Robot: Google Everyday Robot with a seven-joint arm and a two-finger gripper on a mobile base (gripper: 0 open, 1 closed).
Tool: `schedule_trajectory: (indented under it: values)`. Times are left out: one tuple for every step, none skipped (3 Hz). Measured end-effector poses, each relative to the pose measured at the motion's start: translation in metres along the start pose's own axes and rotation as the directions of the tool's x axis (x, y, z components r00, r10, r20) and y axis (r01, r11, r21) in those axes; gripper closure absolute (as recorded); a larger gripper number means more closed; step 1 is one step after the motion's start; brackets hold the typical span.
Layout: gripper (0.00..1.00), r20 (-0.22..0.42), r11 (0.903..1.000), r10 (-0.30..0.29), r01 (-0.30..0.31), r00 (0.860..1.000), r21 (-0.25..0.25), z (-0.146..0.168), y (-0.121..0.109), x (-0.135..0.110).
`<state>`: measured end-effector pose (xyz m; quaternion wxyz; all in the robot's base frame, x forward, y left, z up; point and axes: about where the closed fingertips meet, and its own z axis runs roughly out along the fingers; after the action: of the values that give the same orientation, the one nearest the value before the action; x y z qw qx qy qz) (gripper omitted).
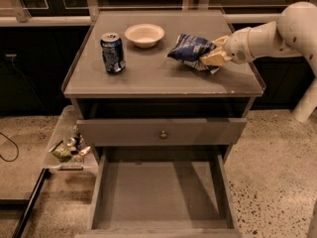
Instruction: Pick blue chip bag from middle drawer and place on counter
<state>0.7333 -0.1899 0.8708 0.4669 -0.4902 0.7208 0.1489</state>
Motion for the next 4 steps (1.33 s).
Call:
schedule_trajectory:
  values:
    - [0.63,0.000,1.0000,0.000,0.000,1.000,0.000,0.0000,0.0000,0.0000]
    - [0.39,0.000,1.0000,0.000,0.000,1.000,0.000,0.0001,0.0000,0.0000]
    - [0.16,0.000,1.0000,0.000,0.000,1.000,0.000,0.0001,0.0000,0.0000]
    - [0.00,0.000,1.0000,0.000,0.000,1.000,0.000,0.0002,0.0001,0.0000]
